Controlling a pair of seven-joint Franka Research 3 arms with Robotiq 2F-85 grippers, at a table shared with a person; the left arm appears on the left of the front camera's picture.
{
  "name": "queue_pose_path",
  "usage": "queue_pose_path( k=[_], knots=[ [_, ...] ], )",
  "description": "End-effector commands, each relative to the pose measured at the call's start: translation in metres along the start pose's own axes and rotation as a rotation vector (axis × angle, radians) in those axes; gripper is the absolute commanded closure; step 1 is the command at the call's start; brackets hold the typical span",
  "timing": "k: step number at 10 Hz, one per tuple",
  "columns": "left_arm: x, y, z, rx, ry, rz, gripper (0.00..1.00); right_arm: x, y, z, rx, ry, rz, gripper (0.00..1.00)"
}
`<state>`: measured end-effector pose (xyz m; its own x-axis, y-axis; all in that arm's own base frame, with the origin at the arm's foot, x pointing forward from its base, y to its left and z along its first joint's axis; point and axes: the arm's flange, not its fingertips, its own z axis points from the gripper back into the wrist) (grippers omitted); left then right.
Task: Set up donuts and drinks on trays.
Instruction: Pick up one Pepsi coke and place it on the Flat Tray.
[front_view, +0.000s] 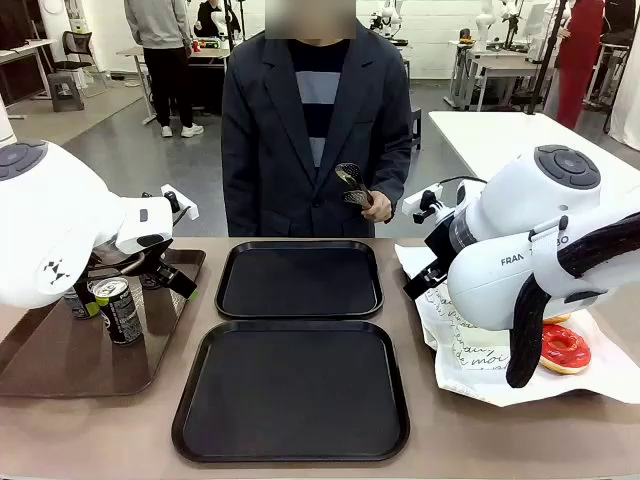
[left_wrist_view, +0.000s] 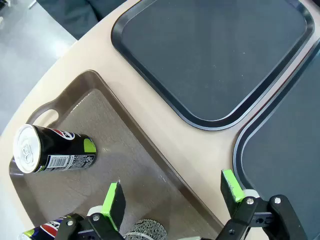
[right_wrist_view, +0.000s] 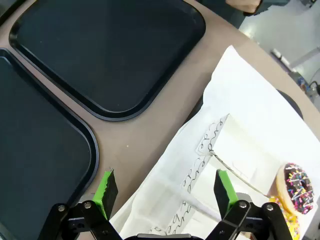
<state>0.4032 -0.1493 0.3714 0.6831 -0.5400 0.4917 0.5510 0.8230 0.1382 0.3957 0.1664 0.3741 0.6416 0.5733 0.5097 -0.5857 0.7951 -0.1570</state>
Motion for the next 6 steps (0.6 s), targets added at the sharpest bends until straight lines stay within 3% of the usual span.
queue_pose_path(
  k=[1,6],
  knots=[
    [0.0,-0.0001,0.0,0.0,0.0,0.0,0.0,0.0,0.0,0.0,0.0,0.0,0.0,0.0],
    [0.0,-0.0001,0.0,0.0,0.0,0.0,0.0,0.0,0.0,0.0,0.0,0.0,0.0,0.0]
  ],
)
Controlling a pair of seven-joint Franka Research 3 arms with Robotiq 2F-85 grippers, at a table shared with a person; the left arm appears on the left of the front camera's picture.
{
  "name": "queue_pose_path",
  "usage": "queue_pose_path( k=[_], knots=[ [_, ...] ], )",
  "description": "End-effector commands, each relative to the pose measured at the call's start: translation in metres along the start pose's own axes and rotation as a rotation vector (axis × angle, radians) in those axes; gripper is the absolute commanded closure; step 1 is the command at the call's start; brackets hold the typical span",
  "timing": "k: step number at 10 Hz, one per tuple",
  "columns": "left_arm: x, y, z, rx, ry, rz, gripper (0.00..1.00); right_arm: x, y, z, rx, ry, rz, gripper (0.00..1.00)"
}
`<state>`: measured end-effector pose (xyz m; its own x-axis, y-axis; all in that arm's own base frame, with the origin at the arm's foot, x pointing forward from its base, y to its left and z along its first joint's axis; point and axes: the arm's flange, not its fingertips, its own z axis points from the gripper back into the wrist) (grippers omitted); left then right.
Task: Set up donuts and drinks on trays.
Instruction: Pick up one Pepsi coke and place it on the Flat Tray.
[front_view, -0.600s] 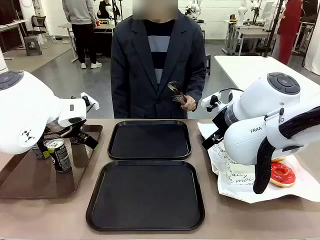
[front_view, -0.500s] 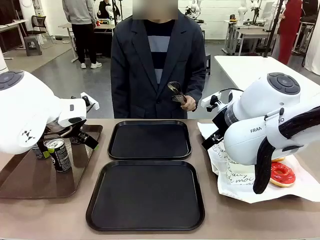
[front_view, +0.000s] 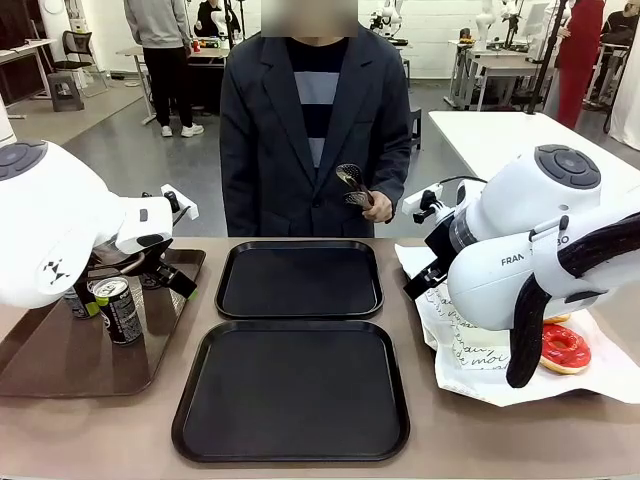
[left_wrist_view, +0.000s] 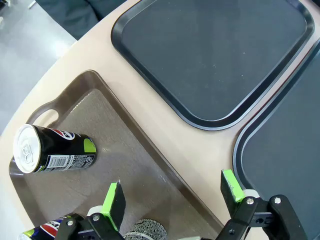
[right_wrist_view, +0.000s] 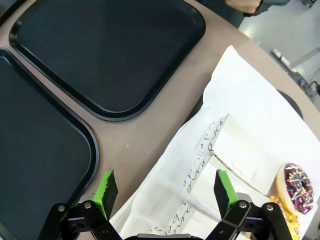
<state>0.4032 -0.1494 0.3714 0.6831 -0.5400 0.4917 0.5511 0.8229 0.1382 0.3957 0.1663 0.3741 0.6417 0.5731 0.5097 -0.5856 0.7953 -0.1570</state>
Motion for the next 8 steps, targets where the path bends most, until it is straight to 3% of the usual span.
queue_pose_path(
  k=[1,7,8],
  knots=[
    [0.0,0.0,0.0,0.0,0.0,0.0,0.0,0.0,0.0,0.0,0.0,0.0,0.0,0.0],
    [0.0,0.0,0.0,0.0,0.0,0.0,0.0,0.0,0.0,0.0,0.0,0.0,0.0,0.0],
    [0.0,0.0,0.0,0.0,0.0,0.0,0.0,-0.02,0.014,0.021,-0.056,0.055,0.087,0.0]
  ],
)
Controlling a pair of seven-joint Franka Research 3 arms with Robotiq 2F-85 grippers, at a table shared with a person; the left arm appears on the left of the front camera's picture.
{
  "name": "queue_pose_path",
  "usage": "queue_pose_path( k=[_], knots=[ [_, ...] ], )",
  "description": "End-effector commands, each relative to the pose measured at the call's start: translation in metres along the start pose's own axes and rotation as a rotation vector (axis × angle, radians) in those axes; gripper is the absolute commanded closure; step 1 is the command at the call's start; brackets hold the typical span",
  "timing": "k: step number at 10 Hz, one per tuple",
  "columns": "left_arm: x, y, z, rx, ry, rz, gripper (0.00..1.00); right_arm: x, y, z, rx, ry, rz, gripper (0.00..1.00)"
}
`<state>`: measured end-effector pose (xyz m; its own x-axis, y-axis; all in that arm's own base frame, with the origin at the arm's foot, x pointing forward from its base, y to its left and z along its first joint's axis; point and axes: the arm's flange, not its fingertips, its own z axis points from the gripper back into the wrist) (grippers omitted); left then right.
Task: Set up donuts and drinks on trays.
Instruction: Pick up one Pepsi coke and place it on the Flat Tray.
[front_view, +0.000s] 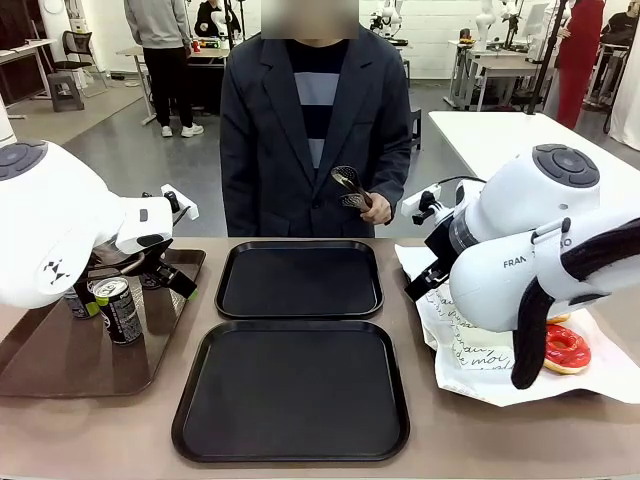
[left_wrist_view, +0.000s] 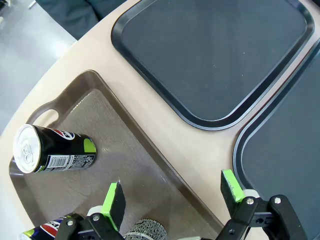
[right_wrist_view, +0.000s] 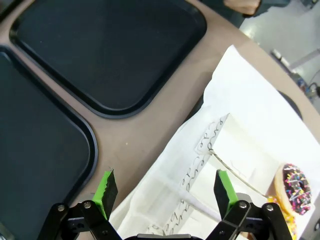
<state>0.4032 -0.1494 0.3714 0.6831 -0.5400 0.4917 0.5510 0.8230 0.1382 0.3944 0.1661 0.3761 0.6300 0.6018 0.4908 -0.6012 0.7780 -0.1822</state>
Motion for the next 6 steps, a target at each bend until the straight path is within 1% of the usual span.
queue_pose_path(
  k=[1,2,3,4,5,6],
  knots=[
    [-0.011,0.005,0.027,-0.013,0.05,-0.042,0.0,-0.036,0.016,0.041,-0.078,0.082,0.061,0.0],
    [-0.031,0.005,0.053,-0.057,0.113,-0.082,0.0,-0.062,0.017,0.065,-0.09,0.152,0.093,0.0],
    [-0.057,-0.002,0.076,-0.11,0.179,-0.094,0.0,-0.092,0.016,0.091,-0.082,0.215,0.107,0.0],
    [-0.069,-0.001,0.094,-0.158,0.203,-0.096,0.0,-0.114,0.019,0.114,-0.09,0.237,0.098,0.0],
    [-0.086,-0.011,0.113,-0.181,0.208,-0.109,0.0,-0.139,0.029,0.136,-0.1,0.258,0.096,0.0],
    [-0.095,-0.016,0.125,-0.179,0.213,-0.119,0.0,-0.155,0.037,0.144,-0.087,0.244,0.12,0.0]
  ],
)
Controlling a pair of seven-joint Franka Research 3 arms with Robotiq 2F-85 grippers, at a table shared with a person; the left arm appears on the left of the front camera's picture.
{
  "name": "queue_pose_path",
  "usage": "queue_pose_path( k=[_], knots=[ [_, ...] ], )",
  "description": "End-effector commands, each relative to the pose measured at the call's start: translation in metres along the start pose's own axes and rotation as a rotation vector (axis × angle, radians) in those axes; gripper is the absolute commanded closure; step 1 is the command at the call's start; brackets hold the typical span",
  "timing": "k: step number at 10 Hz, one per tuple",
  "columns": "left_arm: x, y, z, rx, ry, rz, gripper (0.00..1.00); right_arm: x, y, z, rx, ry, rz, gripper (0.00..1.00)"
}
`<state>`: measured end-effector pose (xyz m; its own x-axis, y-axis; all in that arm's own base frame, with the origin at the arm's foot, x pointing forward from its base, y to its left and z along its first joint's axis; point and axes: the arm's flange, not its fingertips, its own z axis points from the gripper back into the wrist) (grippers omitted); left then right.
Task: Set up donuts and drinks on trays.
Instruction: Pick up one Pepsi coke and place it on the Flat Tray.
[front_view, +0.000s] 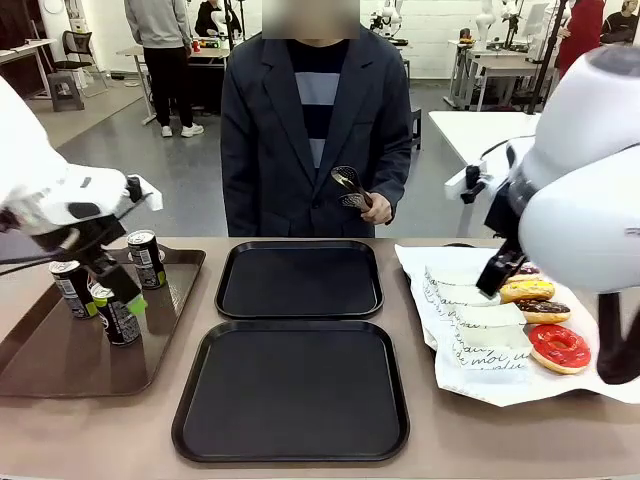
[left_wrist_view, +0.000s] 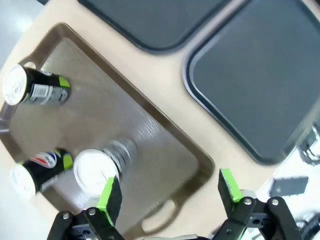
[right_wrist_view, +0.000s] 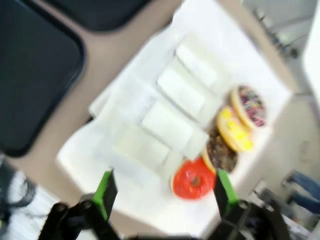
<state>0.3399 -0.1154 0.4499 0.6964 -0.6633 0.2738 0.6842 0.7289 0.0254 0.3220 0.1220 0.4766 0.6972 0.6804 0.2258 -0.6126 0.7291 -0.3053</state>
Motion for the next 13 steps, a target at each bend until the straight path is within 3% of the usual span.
queue_pose_path(
  k=[1,2,3,5,6,7,8,10,13],
  knots=[
    [-0.079,-0.036,0.007,-0.005,-0.014,-0.013,0.0,-0.137,0.064,-0.017,0.024,-0.034,0.052,0.0],
    [-0.081,-0.039,0.005,0.074,-0.049,0.03,0.0,-0.133,0.058,-0.022,-0.031,-0.052,0.048,0.0],
    [-0.01,-0.007,0.022,-0.011,0.007,-0.006,0.0,-0.012,0.006,0.025,-0.002,0.004,0.013,0.0],
    [-0.01,-0.007,0.022,-0.011,0.007,-0.006,0.0,-0.012,0.006,0.025,-0.002,0.004,0.013,0.0],
    [-0.015,-0.011,0.037,0.003,-0.003,-0.001,0.0,-0.02,0.011,0.043,-0.008,-0.005,0.02,0.0],
    [-0.027,0.012,0.042,-0.236,-0.105,0.176,0.0,-0.035,-0.021,0.037,0.265,-0.051,-0.143,0.0],
    [-0.04,0.037,0.048,-0.358,-0.16,0.31,0.0,-0.054,-0.053,0.035,0.42,-0.107,-0.277,0.0],
    [-0.075,0.077,0.062,-0.584,-0.262,0.449,0.0,-0.101,-0.112,0.03,0.644,-0.221,-0.487,0.0],
    [-0.124,0.135,0.064,-0.749,-0.338,0.584,0.0,-0.174,-0.181,0.029,0.871,-0.376,-0.696,0.0]
  ],
)
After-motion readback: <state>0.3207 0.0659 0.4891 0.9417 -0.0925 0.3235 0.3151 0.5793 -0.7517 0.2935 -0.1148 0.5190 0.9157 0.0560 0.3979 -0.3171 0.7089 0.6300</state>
